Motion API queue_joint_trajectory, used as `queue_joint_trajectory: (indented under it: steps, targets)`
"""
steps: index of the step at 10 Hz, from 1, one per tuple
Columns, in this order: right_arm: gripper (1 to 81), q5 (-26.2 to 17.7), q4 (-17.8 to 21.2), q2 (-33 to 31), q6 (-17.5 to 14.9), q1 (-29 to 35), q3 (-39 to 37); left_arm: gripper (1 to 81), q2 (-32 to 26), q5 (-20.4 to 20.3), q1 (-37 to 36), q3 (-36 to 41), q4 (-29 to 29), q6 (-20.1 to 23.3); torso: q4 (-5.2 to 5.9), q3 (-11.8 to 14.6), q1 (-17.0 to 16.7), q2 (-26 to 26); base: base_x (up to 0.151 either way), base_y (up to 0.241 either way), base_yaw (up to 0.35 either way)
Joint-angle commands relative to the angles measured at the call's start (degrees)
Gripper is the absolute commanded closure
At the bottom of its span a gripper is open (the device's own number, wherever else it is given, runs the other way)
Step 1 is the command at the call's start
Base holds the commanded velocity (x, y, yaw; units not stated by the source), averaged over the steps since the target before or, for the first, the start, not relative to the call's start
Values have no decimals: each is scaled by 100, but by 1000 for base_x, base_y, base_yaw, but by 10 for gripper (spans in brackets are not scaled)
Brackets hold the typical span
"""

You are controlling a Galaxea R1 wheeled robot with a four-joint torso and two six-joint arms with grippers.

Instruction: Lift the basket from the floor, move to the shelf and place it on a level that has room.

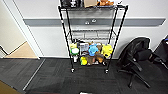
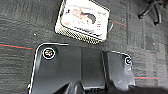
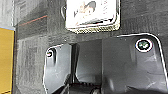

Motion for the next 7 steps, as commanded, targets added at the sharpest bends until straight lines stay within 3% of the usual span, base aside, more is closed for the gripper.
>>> queue_joint_trajectory:
  steps: [1,7]
  targets:
    - [10,-286,-6,-69,13,264,34,10,-133,248,-241,83,56,30,0,0,0,0,75,0,0]
    - [10,-295,29,-52,13,229,-1,10,-89,378,-180,66,-75,-14,0,0,-2,2,12,0,0]
